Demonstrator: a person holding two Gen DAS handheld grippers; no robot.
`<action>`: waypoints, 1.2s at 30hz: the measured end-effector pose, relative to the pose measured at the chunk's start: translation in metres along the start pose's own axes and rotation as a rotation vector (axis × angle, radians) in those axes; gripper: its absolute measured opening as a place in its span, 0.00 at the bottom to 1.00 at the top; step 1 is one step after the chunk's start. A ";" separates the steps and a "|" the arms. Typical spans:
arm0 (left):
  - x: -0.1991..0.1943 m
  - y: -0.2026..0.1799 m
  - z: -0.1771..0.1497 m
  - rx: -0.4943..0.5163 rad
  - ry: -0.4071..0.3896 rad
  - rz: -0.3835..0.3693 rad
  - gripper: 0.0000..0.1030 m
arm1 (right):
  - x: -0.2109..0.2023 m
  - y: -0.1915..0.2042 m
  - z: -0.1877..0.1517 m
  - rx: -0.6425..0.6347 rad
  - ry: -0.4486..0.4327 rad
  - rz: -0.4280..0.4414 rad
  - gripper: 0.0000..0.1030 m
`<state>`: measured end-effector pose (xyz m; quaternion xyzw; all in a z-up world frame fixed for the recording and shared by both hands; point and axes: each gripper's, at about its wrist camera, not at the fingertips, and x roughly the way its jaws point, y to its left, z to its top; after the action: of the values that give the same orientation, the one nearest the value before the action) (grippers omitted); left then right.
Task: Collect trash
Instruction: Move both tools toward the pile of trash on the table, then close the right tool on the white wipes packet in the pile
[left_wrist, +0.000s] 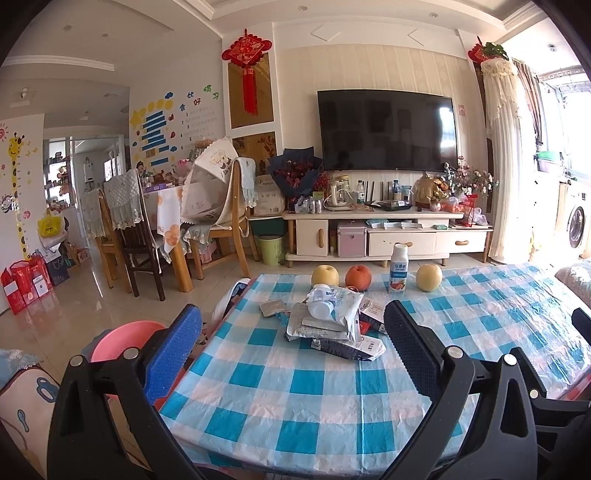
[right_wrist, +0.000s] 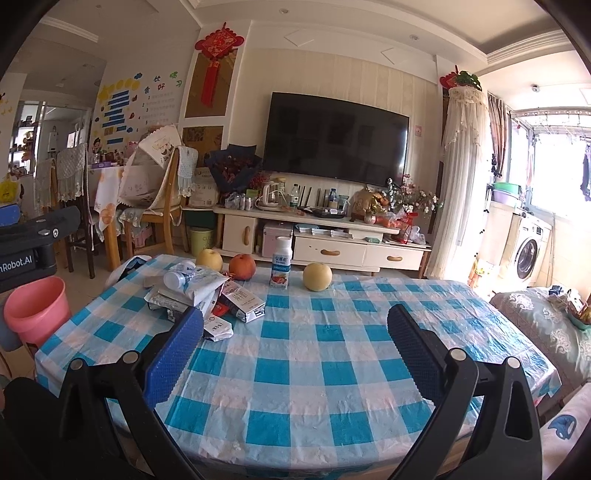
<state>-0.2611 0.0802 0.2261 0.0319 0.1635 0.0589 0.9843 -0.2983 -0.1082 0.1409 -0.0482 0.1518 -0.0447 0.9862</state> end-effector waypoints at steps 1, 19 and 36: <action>0.002 0.000 -0.001 0.001 0.003 0.002 0.97 | 0.001 0.000 0.000 -0.001 0.003 0.003 0.96; 0.048 -0.013 -0.022 0.015 0.105 0.009 0.97 | 0.027 0.007 -0.006 -0.044 0.076 0.066 0.96; 0.147 -0.001 -0.054 0.058 0.222 -0.109 0.97 | 0.100 -0.008 0.019 0.012 0.204 0.177 0.96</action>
<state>-0.1402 0.1000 0.1281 0.0448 0.2746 0.0036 0.9605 -0.1979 -0.1245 0.1303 -0.0237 0.2545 0.0367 0.9661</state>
